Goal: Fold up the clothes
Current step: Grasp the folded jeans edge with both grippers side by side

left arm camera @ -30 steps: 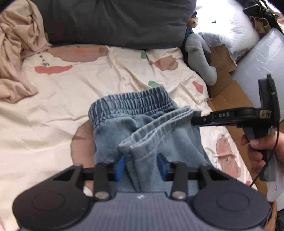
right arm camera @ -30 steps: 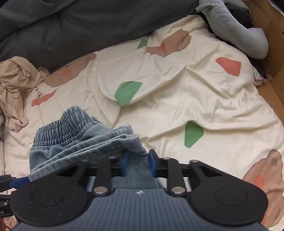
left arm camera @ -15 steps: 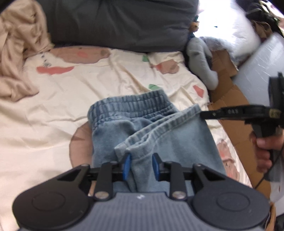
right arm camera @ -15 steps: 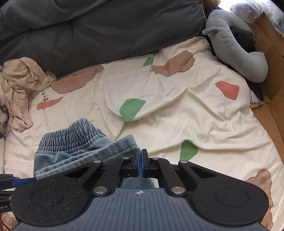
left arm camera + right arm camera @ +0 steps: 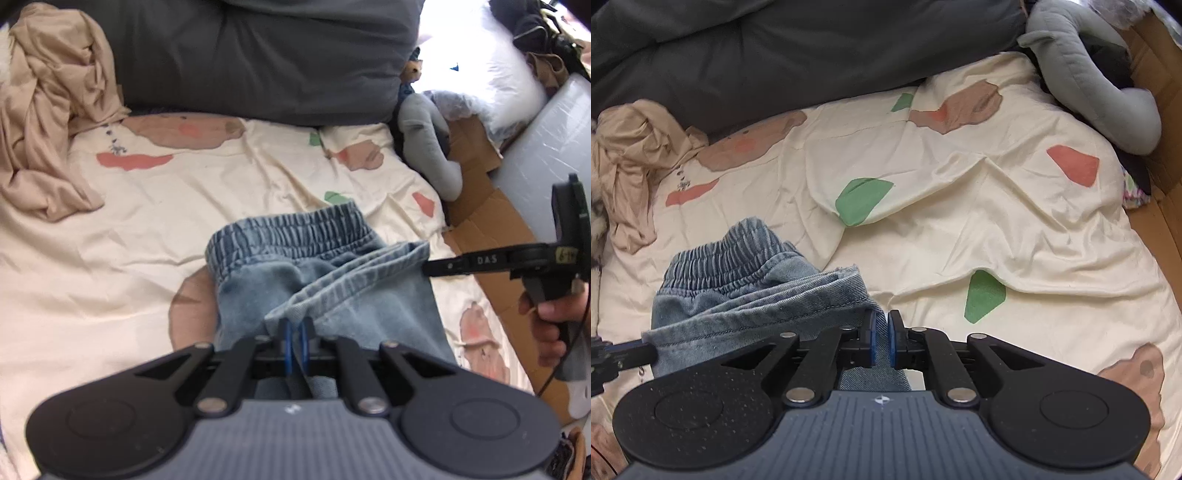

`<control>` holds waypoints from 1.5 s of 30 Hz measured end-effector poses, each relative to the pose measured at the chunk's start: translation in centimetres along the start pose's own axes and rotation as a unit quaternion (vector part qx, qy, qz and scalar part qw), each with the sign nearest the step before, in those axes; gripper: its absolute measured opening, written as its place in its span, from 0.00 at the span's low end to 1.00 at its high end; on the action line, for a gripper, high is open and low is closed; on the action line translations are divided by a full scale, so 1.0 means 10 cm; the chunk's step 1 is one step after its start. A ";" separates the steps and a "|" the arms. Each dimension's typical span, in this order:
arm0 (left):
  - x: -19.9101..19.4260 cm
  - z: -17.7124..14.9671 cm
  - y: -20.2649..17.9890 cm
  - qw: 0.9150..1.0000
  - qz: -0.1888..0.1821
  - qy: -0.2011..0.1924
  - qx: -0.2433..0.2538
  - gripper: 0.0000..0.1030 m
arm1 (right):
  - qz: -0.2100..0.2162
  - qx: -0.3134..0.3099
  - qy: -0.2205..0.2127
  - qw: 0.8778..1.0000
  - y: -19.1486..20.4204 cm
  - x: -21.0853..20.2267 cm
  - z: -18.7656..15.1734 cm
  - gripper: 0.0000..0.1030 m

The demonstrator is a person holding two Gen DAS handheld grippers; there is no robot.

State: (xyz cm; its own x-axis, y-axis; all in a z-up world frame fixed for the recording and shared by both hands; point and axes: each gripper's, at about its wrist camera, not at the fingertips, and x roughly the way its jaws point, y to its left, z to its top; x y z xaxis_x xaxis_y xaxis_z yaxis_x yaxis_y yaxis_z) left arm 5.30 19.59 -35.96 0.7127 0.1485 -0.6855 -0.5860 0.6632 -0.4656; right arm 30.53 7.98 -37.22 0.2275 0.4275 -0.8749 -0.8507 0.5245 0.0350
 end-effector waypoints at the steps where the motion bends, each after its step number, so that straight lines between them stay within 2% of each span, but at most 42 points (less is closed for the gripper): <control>1: 0.00 0.00 -0.01 1.000 0.003 0.004 0.003 0.16 | 0.001 -0.010 -0.001 1.000 0.01 0.00 0.00 0.24; 2: 0.00 0.00 -0.03 1.000 0.005 0.007 0.006 0.21 | 0.002 -0.020 -0.001 1.000 0.02 0.00 0.00 0.30; 4: -0.01 -0.01 -0.03 1.000 0.004 0.009 0.010 0.39 | 0.009 -0.037 0.000 0.999 0.03 0.01 0.00 0.31; 6: -0.01 -0.02 -0.03 1.000 0.002 0.010 0.012 0.44 | 0.017 -0.048 0.003 0.999 0.02 0.03 0.01 0.31; 14: 0.14 -0.05 -0.05 1.000 -0.001 0.013 0.010 0.45 | 0.057 -0.072 0.015 0.996 -0.06 0.25 0.05 0.33; 17: 0.17 -0.06 -0.04 1.000 -0.003 0.010 0.000 0.45 | 0.076 -0.084 0.010 0.993 -0.06 0.33 0.05 0.37; 21: 0.18 -0.07 -0.02 1.000 0.001 0.010 -0.009 0.38 | 0.089 -0.093 0.016 0.992 -0.04 0.43 0.08 0.38; 26: 0.20 -0.08 0.00 1.000 0.002 0.015 -0.016 0.38 | 0.102 -0.083 0.022 0.991 -0.08 0.54 0.08 0.39; 29: 0.21 -0.08 -0.01 0.999 -0.003 0.017 -0.027 0.36 | 0.118 -0.056 0.022 0.991 -0.16 0.57 0.06 0.40; 30: 0.22 -0.08 -0.01 0.999 -0.003 0.019 -0.029 0.28 | 0.123 -0.047 0.021 0.991 -0.18 0.58 0.05 0.40; 32: 0.23 -0.09 -0.03 0.999 -0.003 0.019 -0.032 0.23 | 0.128 -0.046 0.014 0.991 -0.19 0.56 0.03 0.32; 33: 0.22 -0.09 -0.03 0.999 -0.004 0.015 -0.031 0.20 | 0.127 -0.054 0.008 0.990 -0.17 0.54 0.02 0.24; 34: 0.21 -0.09 -0.04 1.000 -0.007 0.011 -0.029 0.18 | 0.123 -0.068 0.001 0.990 -0.13 0.51 0.01 0.20; 38: 0.11 -0.09 -0.11 1.000 -0.018 -0.005 -0.010 0.12 | 0.114 -0.103 -0.023 0.988 -0.06 0.32 -0.01 0.09; 45: 0.00 -0.02 -0.18 1.000 -0.026 -0.015 -0.001 0.11 | 0.106 -0.123 -0.067 0.985 -0.03 -0.02 -0.05 0.07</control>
State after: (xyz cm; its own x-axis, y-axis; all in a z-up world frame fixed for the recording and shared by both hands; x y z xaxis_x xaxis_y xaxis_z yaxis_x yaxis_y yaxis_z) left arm 6.26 18.26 -35.25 0.7534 0.1357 -0.6434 -0.5486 0.6692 -0.5012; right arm 30.54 7.39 -37.26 0.0797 0.6092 -0.7890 -0.9708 0.2271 0.0774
